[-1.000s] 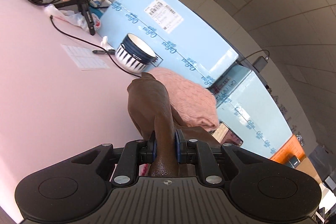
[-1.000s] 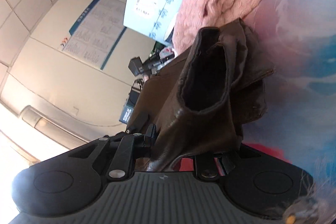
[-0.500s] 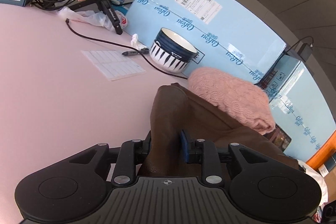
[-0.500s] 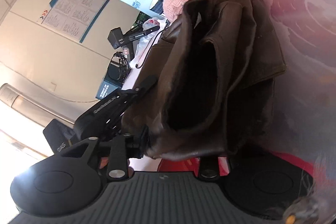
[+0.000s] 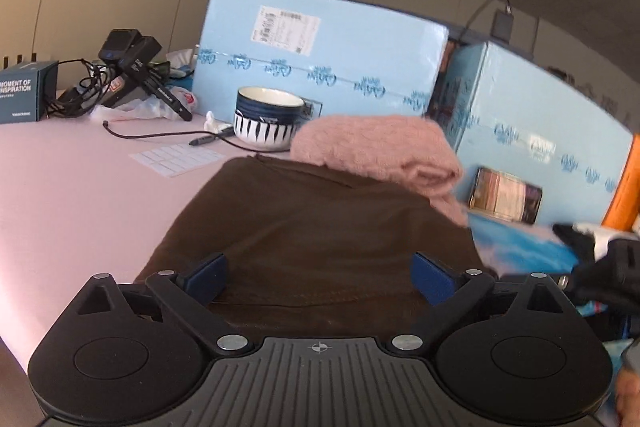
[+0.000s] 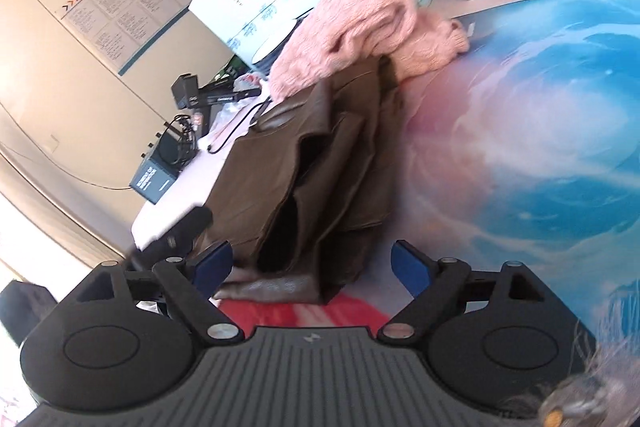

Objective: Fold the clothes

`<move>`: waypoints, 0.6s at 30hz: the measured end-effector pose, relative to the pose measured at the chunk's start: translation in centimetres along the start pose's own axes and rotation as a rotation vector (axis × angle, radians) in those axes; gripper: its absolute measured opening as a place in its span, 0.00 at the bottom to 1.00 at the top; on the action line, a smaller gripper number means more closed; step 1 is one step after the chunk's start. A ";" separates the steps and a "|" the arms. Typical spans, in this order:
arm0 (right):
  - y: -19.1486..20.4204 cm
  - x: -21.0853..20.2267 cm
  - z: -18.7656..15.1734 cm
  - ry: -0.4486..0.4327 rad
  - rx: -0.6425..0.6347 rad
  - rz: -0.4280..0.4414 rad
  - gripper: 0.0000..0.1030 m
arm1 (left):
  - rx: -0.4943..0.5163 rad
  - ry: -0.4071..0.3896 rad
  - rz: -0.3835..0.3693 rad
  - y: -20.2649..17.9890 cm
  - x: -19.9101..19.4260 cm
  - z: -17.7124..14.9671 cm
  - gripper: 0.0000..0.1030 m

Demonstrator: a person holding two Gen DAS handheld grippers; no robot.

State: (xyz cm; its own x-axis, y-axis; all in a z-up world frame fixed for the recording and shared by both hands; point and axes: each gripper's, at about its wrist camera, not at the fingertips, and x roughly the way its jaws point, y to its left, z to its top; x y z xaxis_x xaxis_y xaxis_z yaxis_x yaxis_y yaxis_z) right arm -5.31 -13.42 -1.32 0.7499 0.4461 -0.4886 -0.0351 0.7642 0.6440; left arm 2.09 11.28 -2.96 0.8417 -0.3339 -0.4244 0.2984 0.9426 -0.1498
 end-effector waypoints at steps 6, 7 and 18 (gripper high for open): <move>0.3 1.2 1.9 -0.113 -0.170 0.019 1.00 | -0.081 -0.130 0.066 -1.6 -2.2 -0.5 0.99; 0.4 1.4 2.3 -0.133 -0.200 0.023 1.00 | -0.140 -0.186 0.084 -1.5 -2.7 -0.6 1.00; 0.1 4.2 5.2 -0.259 -0.459 0.042 1.00 | -0.311 -0.417 0.467 -4.3 -2.5 0.7 1.00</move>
State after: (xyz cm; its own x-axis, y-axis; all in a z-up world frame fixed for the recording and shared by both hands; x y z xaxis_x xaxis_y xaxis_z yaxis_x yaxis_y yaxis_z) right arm 1.29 -13.88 -0.21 0.8780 0.3959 -0.2692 -0.3112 0.8992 0.3075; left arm -1.03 8.10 -0.65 0.9715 0.1926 -0.1382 -0.2271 0.9231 -0.3104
